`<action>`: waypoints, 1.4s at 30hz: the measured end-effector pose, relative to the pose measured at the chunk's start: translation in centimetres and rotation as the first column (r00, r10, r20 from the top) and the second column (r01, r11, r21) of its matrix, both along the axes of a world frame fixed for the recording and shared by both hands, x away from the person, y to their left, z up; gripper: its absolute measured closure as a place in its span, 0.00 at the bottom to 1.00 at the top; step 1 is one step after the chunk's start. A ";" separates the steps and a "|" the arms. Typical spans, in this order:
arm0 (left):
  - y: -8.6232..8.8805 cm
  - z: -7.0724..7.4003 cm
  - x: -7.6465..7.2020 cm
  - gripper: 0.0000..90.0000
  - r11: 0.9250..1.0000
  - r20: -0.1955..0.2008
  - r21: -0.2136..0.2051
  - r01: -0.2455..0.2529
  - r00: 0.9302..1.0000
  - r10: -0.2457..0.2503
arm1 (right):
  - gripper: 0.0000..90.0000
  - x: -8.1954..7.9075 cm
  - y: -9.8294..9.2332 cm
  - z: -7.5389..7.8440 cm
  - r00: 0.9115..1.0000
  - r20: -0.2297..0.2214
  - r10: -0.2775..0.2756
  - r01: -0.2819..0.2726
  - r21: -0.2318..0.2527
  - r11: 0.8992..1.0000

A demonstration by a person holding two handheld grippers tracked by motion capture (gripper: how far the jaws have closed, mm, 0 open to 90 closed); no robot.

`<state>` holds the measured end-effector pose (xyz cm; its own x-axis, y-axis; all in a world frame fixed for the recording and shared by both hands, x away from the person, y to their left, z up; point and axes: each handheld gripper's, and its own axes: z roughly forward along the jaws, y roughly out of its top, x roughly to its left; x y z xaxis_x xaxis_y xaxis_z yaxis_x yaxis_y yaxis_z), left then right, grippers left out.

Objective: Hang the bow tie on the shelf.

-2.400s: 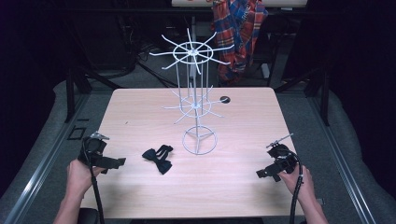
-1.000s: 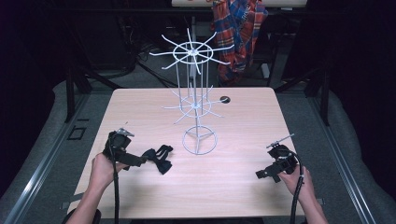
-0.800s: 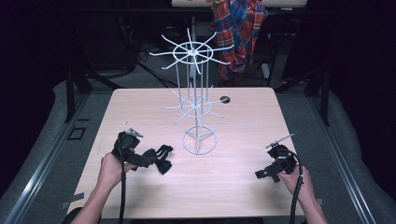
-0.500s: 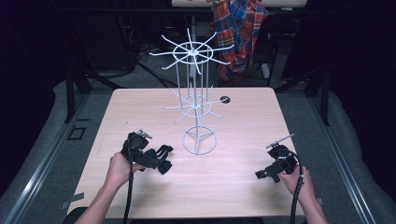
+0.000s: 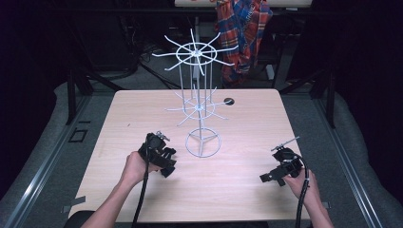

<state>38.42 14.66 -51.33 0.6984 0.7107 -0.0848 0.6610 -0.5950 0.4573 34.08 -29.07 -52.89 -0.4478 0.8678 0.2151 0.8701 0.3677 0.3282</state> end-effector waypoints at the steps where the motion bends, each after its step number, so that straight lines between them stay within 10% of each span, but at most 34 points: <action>1: -0.1 0.0 0.0 0.40 1.000 -0.001 0.007 0.001 1.000 -0.001 | 0.08 0.1 -0.1 0.0 1.000 -0.006 0.014 -0.014 -0.010 1.000; 9: -0.1 -0.8 0.1 0.67 0.999 -0.015 0.052 0.001 1.000 -0.001 | 0.08 0.1 -0.2 0.1 0.999 -0.017 0.028 -0.028 -0.008 1.000; 28: 0.4 -1.8 0.3 0.96 0.997 -0.026 0.071 -0.001 1.000 0.003 | 0.09 0.1 -0.2 0.0 0.999 -0.032 0.040 -0.041 -0.014 0.999; 42: 3.1 0.9 0.4 0.98 0.998 0.040 -0.034 -0.059 0.997 0.060 | 0.09 0.0 -0.3 0.0 1.000 -0.017 0.023 -0.023 -0.014 1.000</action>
<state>38.79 17.75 -50.38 0.6586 0.7482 -0.0809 0.6747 -0.5394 0.5037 34.04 -29.35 -52.87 -0.4638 0.8605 0.2108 0.8668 0.3917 0.3084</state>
